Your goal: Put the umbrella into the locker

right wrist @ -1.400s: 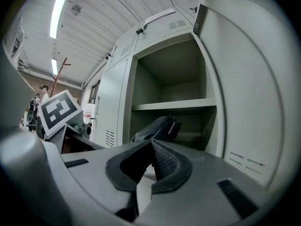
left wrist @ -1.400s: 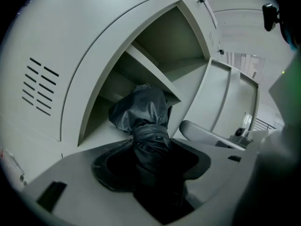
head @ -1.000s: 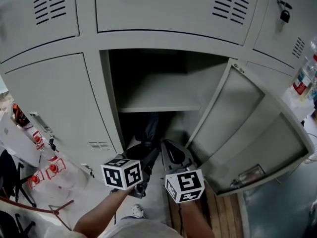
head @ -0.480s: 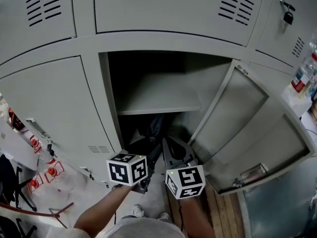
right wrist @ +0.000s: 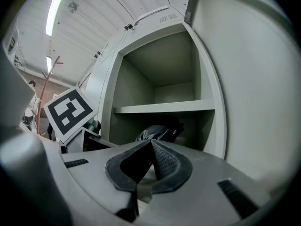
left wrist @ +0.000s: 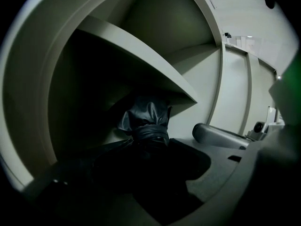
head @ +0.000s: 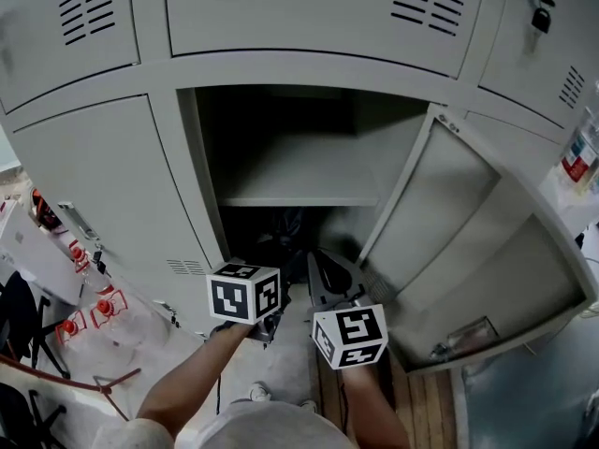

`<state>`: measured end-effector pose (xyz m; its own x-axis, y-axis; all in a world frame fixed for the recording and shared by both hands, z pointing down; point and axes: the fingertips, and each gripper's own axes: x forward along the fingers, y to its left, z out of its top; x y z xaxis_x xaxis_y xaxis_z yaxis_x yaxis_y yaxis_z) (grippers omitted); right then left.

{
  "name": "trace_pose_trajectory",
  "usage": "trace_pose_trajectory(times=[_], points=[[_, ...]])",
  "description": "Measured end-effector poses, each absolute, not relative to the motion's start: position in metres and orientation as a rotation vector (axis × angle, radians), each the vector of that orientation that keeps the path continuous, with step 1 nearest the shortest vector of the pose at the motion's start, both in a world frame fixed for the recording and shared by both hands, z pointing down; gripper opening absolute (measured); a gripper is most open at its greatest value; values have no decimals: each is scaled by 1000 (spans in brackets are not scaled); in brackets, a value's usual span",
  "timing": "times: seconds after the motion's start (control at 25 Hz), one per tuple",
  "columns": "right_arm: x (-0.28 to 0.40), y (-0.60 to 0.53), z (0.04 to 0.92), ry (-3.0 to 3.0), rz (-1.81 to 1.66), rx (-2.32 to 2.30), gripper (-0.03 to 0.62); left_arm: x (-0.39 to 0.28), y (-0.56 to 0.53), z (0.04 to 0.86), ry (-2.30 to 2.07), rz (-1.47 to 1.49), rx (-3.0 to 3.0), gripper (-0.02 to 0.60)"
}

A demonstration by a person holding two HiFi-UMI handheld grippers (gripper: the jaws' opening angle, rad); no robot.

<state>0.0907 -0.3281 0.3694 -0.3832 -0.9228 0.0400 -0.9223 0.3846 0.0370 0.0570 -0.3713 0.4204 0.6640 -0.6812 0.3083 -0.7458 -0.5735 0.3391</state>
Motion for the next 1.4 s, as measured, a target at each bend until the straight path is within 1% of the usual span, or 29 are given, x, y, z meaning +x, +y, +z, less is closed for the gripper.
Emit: trace_pose_trajectory(times=[0.52, 0.8, 1.4], points=[[102, -339, 377, -2566, 8, 1712, 3, 71, -404, 429, -1195, 407, 2493, 236], [113, -341, 375, -2570, 29, 1727, 3, 85, -417, 432, -1209, 562, 2553, 235], [115, -342, 377, -2580, 50, 1724, 3, 100, -448, 449, -1217, 893, 2656, 235]])
